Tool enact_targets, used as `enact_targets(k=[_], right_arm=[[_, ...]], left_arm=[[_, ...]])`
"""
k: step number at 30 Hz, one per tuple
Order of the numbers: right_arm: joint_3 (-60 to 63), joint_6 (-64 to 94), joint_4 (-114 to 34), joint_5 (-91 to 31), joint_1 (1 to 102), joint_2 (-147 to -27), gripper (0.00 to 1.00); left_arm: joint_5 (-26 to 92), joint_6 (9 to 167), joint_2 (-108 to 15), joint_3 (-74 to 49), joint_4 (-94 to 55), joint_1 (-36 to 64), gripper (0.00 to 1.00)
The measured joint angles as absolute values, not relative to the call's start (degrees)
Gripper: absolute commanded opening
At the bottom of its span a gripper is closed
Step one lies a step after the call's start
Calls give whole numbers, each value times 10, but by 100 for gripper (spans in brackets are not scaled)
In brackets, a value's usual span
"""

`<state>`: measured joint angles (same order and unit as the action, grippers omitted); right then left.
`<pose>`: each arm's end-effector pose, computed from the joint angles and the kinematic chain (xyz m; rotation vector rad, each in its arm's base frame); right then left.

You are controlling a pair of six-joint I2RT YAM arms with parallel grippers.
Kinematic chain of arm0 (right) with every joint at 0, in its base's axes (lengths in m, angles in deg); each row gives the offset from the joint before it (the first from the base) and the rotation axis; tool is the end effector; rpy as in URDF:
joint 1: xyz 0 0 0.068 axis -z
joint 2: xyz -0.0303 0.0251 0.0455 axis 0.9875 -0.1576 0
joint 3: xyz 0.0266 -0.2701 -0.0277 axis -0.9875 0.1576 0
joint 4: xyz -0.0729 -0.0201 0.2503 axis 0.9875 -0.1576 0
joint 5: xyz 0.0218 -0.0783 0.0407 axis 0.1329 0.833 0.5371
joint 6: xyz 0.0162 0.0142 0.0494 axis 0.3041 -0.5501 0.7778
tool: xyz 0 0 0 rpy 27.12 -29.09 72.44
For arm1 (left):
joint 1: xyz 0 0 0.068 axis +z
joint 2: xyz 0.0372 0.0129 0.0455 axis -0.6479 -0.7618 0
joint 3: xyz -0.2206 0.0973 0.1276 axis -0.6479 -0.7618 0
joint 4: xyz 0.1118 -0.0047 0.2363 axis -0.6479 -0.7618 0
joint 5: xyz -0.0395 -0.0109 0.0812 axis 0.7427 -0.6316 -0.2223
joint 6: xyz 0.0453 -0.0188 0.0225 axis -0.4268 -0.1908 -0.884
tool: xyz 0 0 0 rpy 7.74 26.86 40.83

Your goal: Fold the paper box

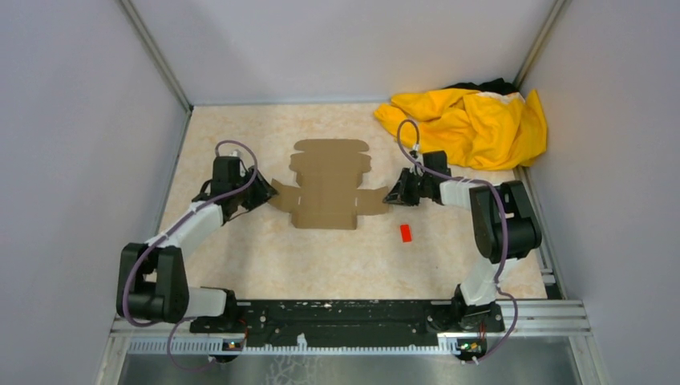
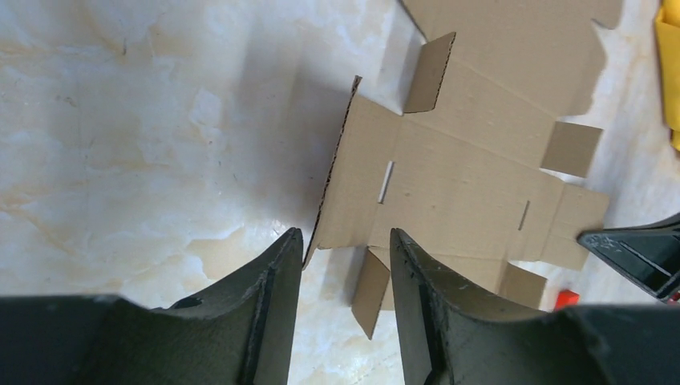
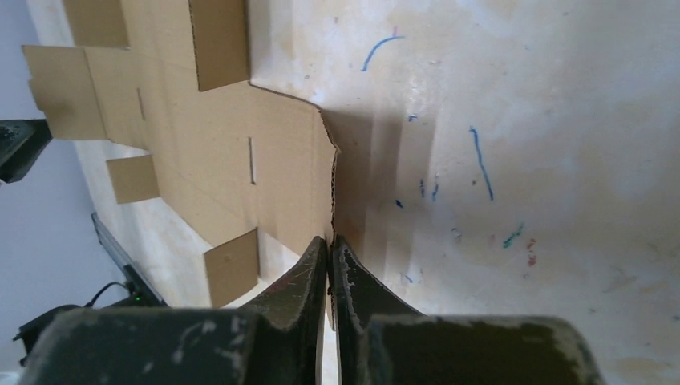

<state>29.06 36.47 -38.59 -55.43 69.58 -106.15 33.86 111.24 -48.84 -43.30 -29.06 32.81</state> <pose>0.3197 0.0837 0.1367 0.1177 2.5299 0.9952 0.2722 -0.0417 0.1985 -0.4850 2.3440 -0.5399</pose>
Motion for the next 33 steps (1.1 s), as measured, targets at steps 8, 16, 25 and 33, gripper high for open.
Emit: enact_targets(k=[8, 16, 25, 33], right_arm=[[300, 469, -339, -592, 696, -1050, 0], [308, 547, -304, -606, 696, -1018, 0], [320, 607, -278, -600, 696, -990, 0], [389, 738, -159, -597, 696, -988, 0]], left_arm=[[353, 1117, -426, -447, -307, 328, 60], [334, 1118, -375, -449, -322, 328, 68], [338, 1149, -353, -481, -328, 328, 75], [389, 1205, -338, -531, -283, 326, 80]])
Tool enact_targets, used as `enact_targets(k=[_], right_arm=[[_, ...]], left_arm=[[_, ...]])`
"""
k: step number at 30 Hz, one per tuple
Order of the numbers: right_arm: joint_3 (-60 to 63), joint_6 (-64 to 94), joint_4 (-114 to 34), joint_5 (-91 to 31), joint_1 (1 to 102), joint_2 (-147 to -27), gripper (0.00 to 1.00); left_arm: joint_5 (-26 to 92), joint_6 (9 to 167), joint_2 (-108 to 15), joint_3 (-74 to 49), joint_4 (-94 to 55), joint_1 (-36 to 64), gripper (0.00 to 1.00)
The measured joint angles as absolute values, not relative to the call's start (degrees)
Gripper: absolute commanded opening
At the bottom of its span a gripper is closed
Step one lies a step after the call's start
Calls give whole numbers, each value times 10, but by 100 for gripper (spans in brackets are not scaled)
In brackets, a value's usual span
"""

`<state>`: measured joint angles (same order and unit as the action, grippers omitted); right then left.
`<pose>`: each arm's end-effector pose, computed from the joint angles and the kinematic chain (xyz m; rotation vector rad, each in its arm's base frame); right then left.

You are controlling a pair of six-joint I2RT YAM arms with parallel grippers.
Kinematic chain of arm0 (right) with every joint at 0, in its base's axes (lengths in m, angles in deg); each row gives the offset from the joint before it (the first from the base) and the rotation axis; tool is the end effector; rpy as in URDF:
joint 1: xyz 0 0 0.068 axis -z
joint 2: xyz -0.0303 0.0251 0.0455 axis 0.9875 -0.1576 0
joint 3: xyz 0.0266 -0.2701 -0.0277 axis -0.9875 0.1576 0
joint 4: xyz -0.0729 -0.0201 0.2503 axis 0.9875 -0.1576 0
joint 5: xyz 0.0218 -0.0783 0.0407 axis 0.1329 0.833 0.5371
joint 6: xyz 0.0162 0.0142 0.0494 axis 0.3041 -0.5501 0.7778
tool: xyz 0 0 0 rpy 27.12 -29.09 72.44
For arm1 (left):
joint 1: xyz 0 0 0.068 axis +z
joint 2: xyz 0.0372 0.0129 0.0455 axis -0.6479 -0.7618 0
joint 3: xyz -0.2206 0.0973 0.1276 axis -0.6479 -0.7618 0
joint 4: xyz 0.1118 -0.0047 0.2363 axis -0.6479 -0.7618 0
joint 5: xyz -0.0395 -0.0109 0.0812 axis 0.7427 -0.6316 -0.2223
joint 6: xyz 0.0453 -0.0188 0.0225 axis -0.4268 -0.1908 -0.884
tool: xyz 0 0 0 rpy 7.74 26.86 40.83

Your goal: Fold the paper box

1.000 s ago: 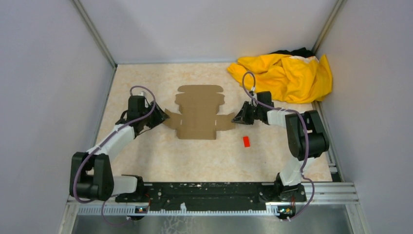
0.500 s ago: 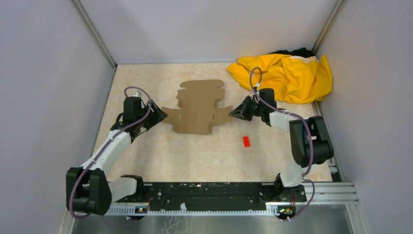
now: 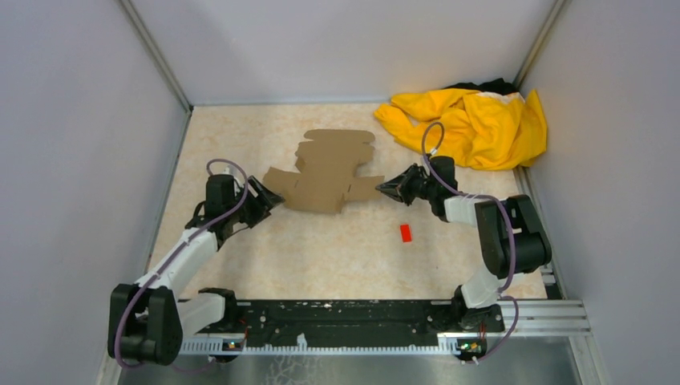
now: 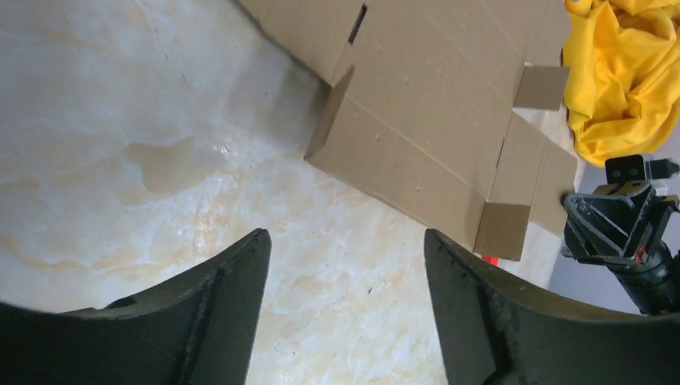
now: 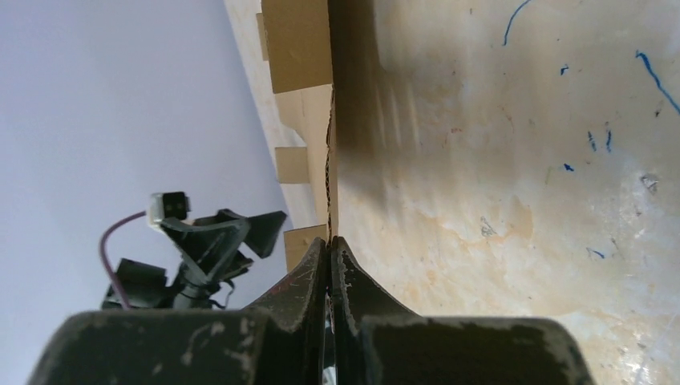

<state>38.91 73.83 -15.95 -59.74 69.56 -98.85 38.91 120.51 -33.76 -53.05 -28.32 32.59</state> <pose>0.3017 0.0825 0.1598 0.6723 2.2634 1.4216 0.2220 -0.0390 0.2062 -0.5886 2.2457 -0.7492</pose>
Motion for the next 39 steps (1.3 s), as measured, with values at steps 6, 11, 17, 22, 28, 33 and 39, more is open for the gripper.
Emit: enact_targets(k=[6, 11, 17, 22, 28, 33, 39], right_arm=[[414, 804, -97, -588, 694, -989, 0], [414, 826, -71, -573, 683, -989, 0], [414, 844, -47, -558, 666, -992, 0], [426, 853, -32, -544, 652, -993, 0], [448, 863, -12, -528, 638, -995, 0], [464, 868, -4, -523, 637, -995, 0], [467, 868, 7, -519, 632, -996, 0]], left_arm=[[410, 1268, -340, -576, -223, 303, 99], [410, 1322, -344, -614, -157, 287, 93], [381, 1363, -364, -625, -114, 266, 83], [356, 1389, -407, -625, -75, 258, 69], [343, 1407, -466, -625, -39, 255, 65], [335, 1417, -497, -624, -18, 254, 61], [329, 1427, -531, -616, 5, 254, 54]])
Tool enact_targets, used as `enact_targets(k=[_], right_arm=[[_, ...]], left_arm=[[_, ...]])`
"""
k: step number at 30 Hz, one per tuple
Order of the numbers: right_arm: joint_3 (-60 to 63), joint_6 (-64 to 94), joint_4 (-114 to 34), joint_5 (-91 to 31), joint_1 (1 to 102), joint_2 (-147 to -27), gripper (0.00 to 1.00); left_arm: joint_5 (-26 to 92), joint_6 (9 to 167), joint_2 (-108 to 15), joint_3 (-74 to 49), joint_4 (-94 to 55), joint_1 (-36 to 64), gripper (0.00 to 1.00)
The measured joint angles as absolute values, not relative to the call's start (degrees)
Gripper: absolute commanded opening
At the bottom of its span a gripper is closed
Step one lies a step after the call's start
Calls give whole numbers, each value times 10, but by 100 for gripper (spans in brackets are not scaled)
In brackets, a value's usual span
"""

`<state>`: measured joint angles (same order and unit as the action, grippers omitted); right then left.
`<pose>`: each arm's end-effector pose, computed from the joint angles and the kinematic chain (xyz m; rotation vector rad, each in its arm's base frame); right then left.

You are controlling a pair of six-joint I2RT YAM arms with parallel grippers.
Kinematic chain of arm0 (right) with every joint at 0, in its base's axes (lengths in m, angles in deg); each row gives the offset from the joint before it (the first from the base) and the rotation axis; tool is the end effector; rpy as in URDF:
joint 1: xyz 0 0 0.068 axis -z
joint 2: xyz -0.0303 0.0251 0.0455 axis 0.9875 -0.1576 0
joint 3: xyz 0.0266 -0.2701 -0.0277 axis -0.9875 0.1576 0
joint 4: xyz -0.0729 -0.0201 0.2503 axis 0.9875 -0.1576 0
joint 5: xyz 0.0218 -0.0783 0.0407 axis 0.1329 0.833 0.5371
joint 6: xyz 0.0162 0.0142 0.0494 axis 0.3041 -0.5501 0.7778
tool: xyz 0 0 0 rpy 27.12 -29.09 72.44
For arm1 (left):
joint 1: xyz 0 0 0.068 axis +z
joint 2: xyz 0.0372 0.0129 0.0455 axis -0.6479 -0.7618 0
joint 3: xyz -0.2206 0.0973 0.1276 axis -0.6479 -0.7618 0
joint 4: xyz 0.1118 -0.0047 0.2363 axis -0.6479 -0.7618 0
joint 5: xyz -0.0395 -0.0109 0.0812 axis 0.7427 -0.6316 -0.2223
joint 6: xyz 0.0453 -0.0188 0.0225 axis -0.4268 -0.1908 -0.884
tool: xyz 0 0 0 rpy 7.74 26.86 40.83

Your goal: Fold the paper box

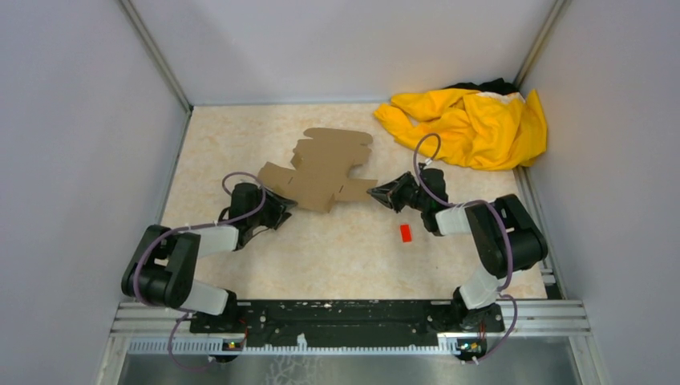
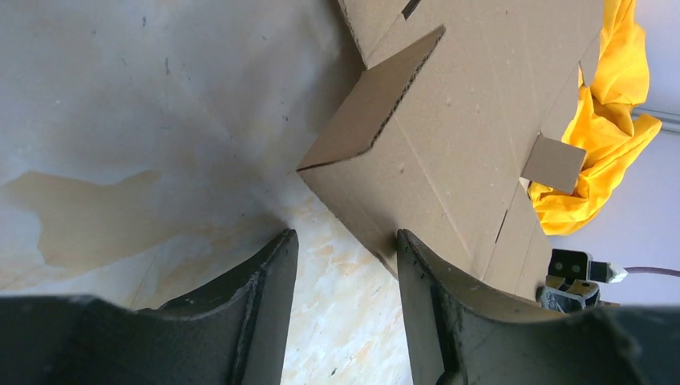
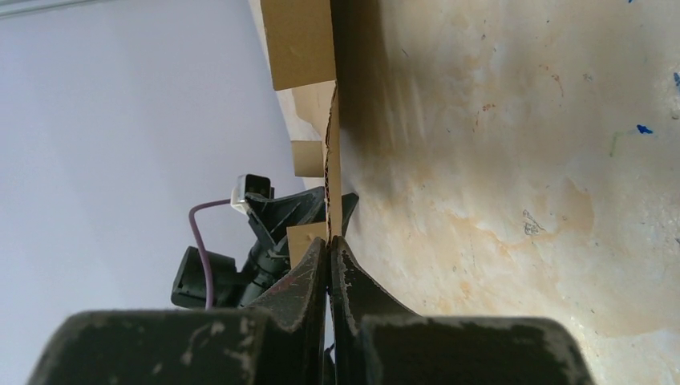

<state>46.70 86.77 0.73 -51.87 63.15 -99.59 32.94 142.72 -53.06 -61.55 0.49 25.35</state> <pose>0.2785 0.1075 0.1449 0.8113 2.1429 1.5042 0.2388 -0.0692 0.1305 -0.9502 2.1754 -0.8965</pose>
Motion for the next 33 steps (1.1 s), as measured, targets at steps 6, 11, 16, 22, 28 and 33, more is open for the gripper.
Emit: enact_targets(k=[6, 11, 16, 22, 28, 33], right_arm=[[467, 868, 17, -514, 625, -1006, 0], [470, 871, 21, -511, 620, -1007, 0], [470, 872, 21, -510, 619, -1007, 0], [470, 872, 21, -510, 616, -1013, 0], [475, 872, 21, -511, 614, -1014, 0], [475, 873, 21, -514, 612, -1014, 0]], left_arm=[[329, 1436, -552, -607, 20, 253, 48], [329, 1442, -570, -598, 27, 252, 30], [329, 1448, -576, -592, 28, 252, 18], [327, 1449, -578, -578, 29, 252, 6], [323, 1432, -584, -547, 7, 252, 0], [324, 1384, -611, -488, -43, 251, 0]])
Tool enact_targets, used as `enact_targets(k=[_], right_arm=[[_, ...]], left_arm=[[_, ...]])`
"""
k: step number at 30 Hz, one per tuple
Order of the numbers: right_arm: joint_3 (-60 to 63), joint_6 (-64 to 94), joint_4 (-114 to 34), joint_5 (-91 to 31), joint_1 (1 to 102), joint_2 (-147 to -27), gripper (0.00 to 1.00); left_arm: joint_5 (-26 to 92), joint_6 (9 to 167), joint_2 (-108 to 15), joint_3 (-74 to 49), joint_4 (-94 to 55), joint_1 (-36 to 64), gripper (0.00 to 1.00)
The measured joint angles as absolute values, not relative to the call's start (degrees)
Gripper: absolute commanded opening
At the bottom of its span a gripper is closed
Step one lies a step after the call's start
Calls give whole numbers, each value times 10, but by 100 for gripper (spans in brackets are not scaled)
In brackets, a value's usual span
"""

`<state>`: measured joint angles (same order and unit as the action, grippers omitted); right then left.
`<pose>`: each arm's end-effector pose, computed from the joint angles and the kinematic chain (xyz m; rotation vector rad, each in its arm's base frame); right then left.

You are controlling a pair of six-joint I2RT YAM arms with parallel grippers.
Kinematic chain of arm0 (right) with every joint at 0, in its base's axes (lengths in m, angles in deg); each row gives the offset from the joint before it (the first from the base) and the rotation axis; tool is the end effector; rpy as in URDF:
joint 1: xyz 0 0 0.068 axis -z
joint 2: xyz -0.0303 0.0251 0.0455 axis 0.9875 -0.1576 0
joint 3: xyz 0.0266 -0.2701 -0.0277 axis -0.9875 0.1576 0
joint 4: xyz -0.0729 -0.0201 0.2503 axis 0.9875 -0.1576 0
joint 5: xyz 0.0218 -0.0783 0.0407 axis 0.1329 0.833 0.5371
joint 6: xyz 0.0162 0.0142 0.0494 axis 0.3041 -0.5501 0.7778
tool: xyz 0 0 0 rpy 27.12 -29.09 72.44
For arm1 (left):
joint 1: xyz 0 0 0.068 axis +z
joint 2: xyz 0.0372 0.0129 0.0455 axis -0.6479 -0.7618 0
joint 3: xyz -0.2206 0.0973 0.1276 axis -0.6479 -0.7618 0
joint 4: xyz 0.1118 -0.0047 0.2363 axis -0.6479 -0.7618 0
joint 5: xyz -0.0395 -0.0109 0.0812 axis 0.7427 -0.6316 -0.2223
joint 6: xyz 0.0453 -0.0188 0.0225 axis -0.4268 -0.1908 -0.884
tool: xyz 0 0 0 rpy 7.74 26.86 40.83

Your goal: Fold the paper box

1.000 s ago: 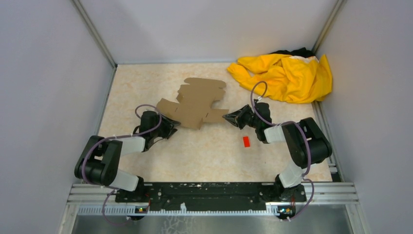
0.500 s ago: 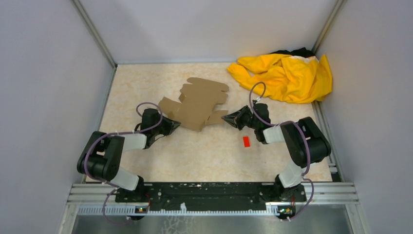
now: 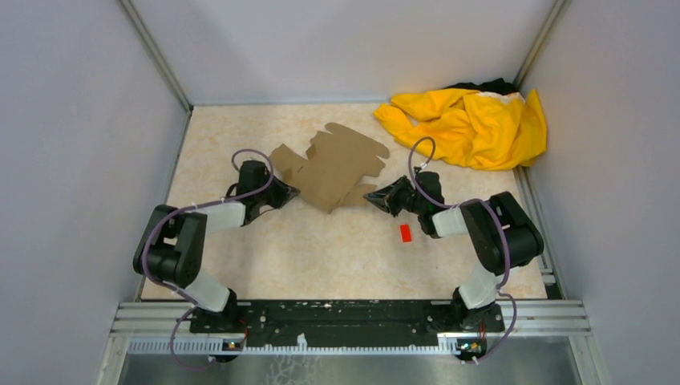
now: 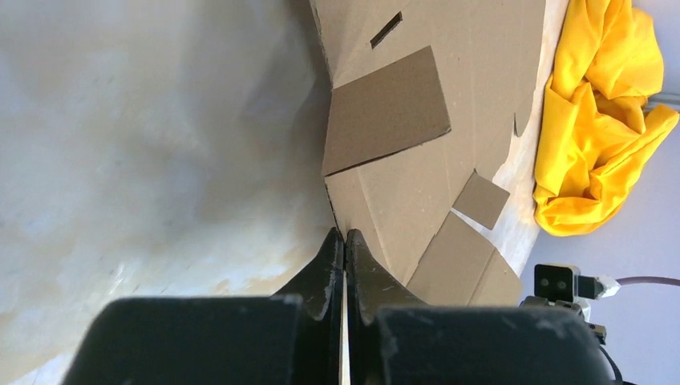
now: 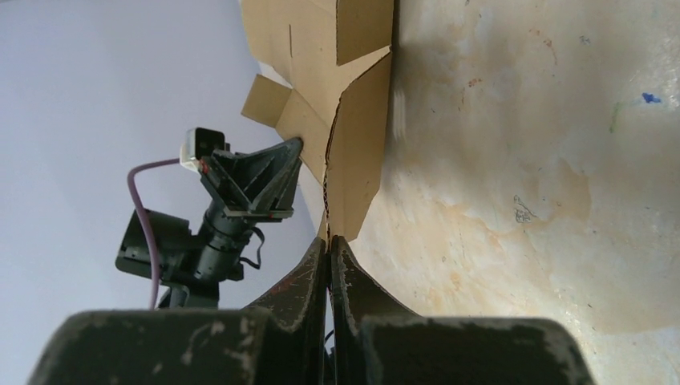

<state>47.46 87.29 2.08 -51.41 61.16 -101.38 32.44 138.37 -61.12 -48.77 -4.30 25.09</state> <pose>0.2736 0.1164 0.1351 0.8099 2.1809 1.5084 0.2878 -0.0834 0.1482 -0.8614 2.1958 -0.8530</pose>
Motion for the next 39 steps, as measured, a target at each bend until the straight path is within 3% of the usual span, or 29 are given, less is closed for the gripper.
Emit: enact_targets(k=[3, 11, 20, 29, 39], right_arm=[[475, 874, 26, -520, 611, -1016, 3], [467, 860, 25, -554, 611, -1025, 25], [428, 794, -39, -581, 611, -1022, 32], [291, 607, -265, -563, 611, -991, 38], [220, 478, -426, -512, 611, -980, 40]], left_arm=[[327, 1343, -627, -442, -85, 251, 0], [308, 1218, -636, -334, -220, 250, 0], [278, 1128, -636, -286, -315, 254, 0], [256, 1110, -636, -288, -340, 254, 0], [233, 1097, -628, -290, -353, 254, 0]])
